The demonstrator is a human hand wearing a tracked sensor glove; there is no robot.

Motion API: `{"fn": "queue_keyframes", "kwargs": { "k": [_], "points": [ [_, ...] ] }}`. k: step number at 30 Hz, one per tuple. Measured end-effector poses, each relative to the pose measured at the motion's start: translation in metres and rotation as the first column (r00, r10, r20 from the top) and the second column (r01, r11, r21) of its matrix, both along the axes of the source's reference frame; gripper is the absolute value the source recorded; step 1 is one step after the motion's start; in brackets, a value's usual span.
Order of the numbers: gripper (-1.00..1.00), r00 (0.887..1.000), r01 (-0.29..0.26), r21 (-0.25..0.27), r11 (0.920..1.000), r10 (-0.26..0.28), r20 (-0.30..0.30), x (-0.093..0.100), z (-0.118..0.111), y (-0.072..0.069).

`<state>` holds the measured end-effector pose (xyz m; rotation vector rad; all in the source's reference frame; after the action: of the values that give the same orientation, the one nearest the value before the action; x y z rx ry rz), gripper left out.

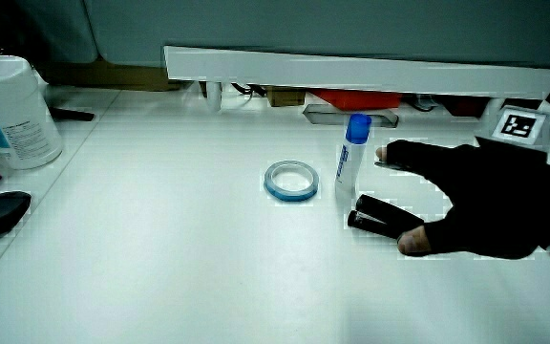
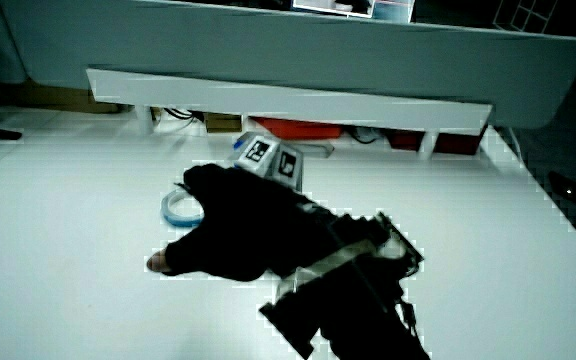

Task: Pick stapper

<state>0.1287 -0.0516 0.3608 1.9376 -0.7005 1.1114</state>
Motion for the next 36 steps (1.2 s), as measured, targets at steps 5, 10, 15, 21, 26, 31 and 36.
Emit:
{"fn": "queue_keyframes", "kwargs": {
  "k": [5, 10, 15, 21, 26, 31, 36],
  "points": [
    [0.00, 0.989, -0.052, 0.042, 0.9978, 0.057, -0.137, 0.010, 0.007, -0.019],
    [0.00, 0.975, -0.110, 0.017, 0.9938, 0.111, -0.195, 0.019, 0.026, -0.035],
    [0.00, 0.958, -0.174, 0.089, 0.9807, 0.189, -0.217, 0.023, 0.045, -0.048],
    [0.00, 0.933, -0.220, 0.076, 0.9726, 0.232, -0.275, 0.026, 0.078, -0.057],
    [0.00, 0.915, -0.246, 0.040, 0.9683, 0.246, -0.319, 0.030, 0.110, -0.059],
    [0.00, 0.902, -0.274, -0.007, 0.9616, 0.255, -0.350, 0.034, 0.135, -0.059],
    [0.00, 0.889, -0.288, -0.020, 0.9574, 0.259, -0.379, 0.036, 0.151, -0.058]
  ]
}}
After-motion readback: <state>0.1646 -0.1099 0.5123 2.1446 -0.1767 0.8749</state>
